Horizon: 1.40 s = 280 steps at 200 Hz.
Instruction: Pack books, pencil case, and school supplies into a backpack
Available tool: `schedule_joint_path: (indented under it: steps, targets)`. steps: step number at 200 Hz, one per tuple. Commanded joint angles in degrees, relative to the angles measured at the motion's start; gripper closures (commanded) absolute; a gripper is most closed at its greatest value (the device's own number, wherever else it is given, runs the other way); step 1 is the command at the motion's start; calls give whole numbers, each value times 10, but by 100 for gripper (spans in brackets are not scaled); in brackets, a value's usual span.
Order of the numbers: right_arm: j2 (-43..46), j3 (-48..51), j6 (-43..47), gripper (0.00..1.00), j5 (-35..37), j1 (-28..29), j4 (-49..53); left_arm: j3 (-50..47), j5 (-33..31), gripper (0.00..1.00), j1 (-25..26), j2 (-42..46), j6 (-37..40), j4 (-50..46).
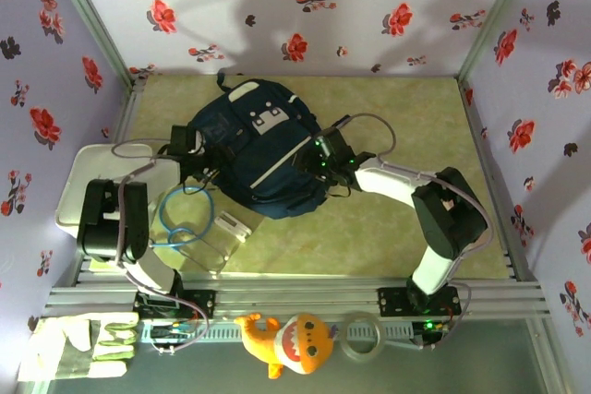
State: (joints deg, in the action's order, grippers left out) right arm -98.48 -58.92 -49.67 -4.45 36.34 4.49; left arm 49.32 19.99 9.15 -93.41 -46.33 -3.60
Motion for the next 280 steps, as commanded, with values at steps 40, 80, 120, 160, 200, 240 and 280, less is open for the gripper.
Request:
schedule_joint_path:
  steps: [40, 80, 120, 160, 200, 240, 280]
  targets:
    - [-58, -38, 77, 31, -1, -107, 4, 60, 49, 39, 99, -50, -37, 15]
    - [-47, -88, 111, 33, 18, -150, 68, 103, 51, 45, 143, -69, -43, 4]
    - [44, -44, 92, 31, 13, -149, 62, 72, 30, 54, 144, -47, -84, 38]
    - [118, 31, 56, 31, 15, -128, 38, 38, 31, 62, 149, -49, -150, 114]
    - [167, 59, 50, 31, 61, -62, 68, 33, 31, 70, 157, -62, -183, 148]
    - [172, 102, -2, 31, 51, 2, 42, 27, 30, 83, 169, -64, -210, 177]
    - [142, 133, -28, 33, 46, 51, 10, 19, 29, 94, 176, -46, -247, 208]
